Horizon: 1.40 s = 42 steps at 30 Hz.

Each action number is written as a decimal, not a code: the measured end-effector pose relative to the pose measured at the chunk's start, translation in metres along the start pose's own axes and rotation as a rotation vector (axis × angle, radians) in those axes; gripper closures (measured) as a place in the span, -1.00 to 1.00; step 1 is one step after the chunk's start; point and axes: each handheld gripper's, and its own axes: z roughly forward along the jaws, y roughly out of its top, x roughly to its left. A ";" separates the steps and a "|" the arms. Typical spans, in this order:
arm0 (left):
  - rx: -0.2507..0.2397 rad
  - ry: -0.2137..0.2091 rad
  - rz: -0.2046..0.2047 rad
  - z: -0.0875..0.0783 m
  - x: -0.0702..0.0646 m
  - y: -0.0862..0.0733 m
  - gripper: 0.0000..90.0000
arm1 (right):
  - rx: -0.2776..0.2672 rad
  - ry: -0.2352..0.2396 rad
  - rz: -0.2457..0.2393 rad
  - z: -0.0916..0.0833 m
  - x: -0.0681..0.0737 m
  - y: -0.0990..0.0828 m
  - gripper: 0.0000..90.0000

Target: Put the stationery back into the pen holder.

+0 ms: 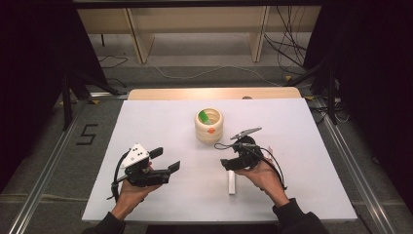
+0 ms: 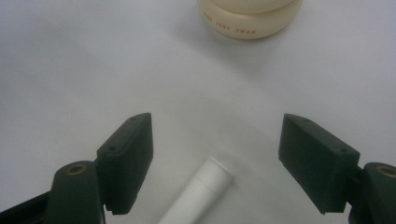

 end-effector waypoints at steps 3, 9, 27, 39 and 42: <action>-0.001 0.002 -0.001 0.000 -0.001 0.000 -0.61 | 0.012 0.006 0.004 0.001 0.002 -0.002 -0.40; 0.006 0.001 -0.001 0.001 0.000 0.000 -0.61 | 0.024 0.019 0.000 0.003 0.004 -0.006 -0.40; 0.002 -0.001 0.009 -0.001 -0.001 0.000 -0.61 | 0.084 0.011 0.005 0.006 0.009 -0.021 -0.40; 0.002 0.000 0.004 0.001 0.000 -0.001 -0.61 | 0.138 0.001 0.012 0.018 0.013 -0.027 -0.36; 0.001 -0.002 0.004 0.000 -0.001 0.000 -0.61 | 0.150 0.001 0.019 0.021 0.012 -0.028 -0.34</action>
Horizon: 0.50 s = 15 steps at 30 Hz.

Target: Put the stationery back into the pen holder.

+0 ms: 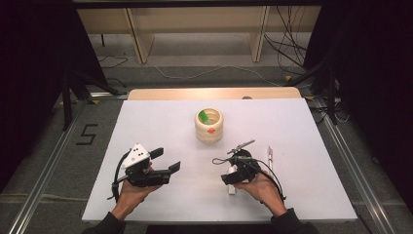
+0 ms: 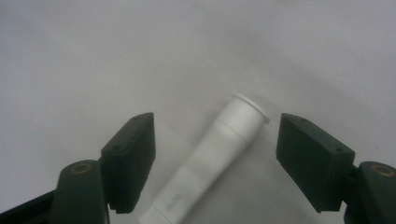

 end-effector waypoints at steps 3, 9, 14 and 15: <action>0.000 0.000 0.001 0.000 0.000 0.000 -0.61 | 0.008 -0.001 0.005 0.002 -0.002 -0.001 -0.31; 0.002 0.001 0.001 0.000 0.000 0.000 -0.61 | 0.016 -0.001 0.011 0.005 -0.004 -0.001 -0.28; 0.003 0.000 0.001 0.001 0.000 0.000 -0.61 | 0.029 0.005 0.018 0.007 -0.004 -0.001 -0.24; 0.004 0.001 0.002 0.001 0.000 0.000 -0.61 | 0.027 0.004 0.016 0.007 -0.004 -0.001 -0.24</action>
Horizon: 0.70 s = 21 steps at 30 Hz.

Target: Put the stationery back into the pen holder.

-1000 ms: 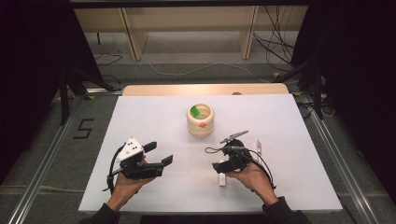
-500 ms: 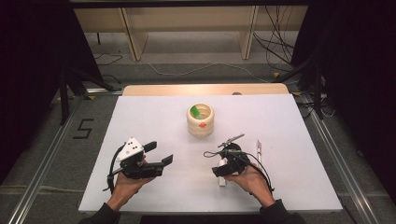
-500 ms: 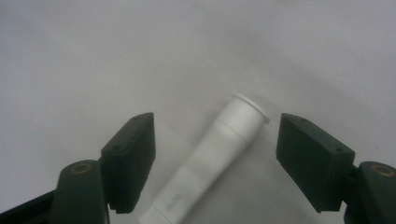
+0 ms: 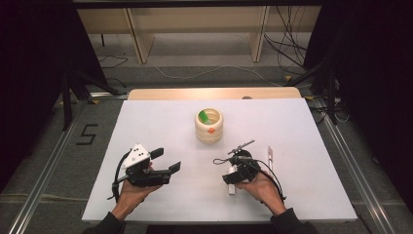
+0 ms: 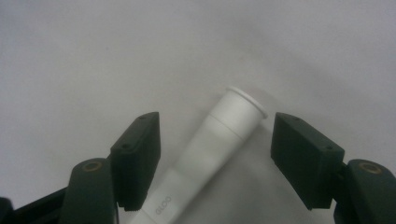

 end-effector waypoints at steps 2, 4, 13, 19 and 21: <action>-0.001 0.000 -0.001 0.000 0.000 0.000 -0.61 | 0.001 0.002 -0.004 0.001 0.000 0.000 -0.24; -0.002 0.000 -0.001 0.000 0.000 0.000 -0.61 | 0.005 0.003 0.000 0.002 0.001 0.000 -0.22; -0.002 -0.002 -0.002 0.000 0.000 0.000 -0.61 | 0.025 -0.014 -0.003 0.006 0.002 0.000 -0.16; 0.000 -0.002 -0.002 0.000 0.001 0.000 -0.61 | 0.039 -0.025 -0.010 0.010 0.001 0.000 -0.12; 0.000 -0.002 -0.002 0.000 0.001 0.000 -0.61 | 0.040 -0.030 -0.010 0.010 0.002 0.001 -0.09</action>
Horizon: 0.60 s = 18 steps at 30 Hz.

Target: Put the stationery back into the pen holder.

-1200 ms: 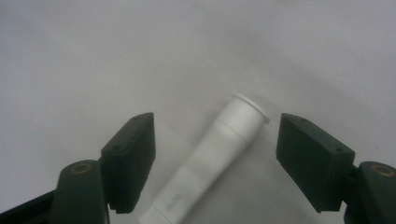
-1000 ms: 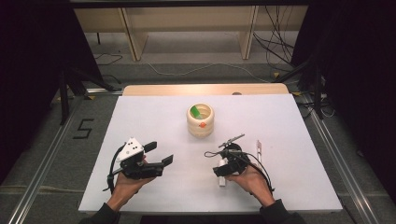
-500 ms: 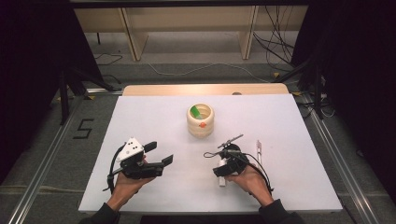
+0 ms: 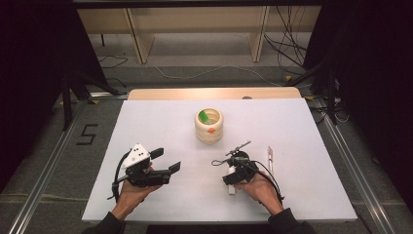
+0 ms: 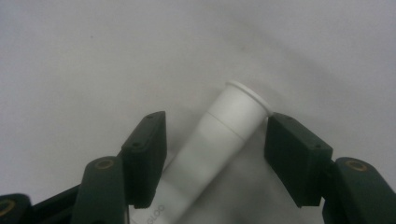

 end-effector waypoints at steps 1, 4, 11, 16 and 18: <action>0.000 0.000 0.000 0.000 0.000 0.000 -0.61 | 0.000 -0.001 -0.001 0.000 0.000 0.000 -0.08; 0.000 0.002 0.001 0.000 0.000 0.000 -0.61 | 0.001 -0.002 0.001 0.000 0.000 0.000 -0.07; 0.000 0.002 0.002 0.000 0.000 0.000 -0.61 | 0.001 -0.024 -0.006 0.000 0.002 0.000 0.01; 0.003 0.001 0.004 0.000 0.000 0.000 -0.61 | 0.008 -0.040 -0.019 -0.001 0.004 0.000 0.17; 0.003 0.001 0.004 0.000 0.000 0.000 -0.61 | 0.012 -0.050 -0.020 -0.001 0.003 0.000 0.25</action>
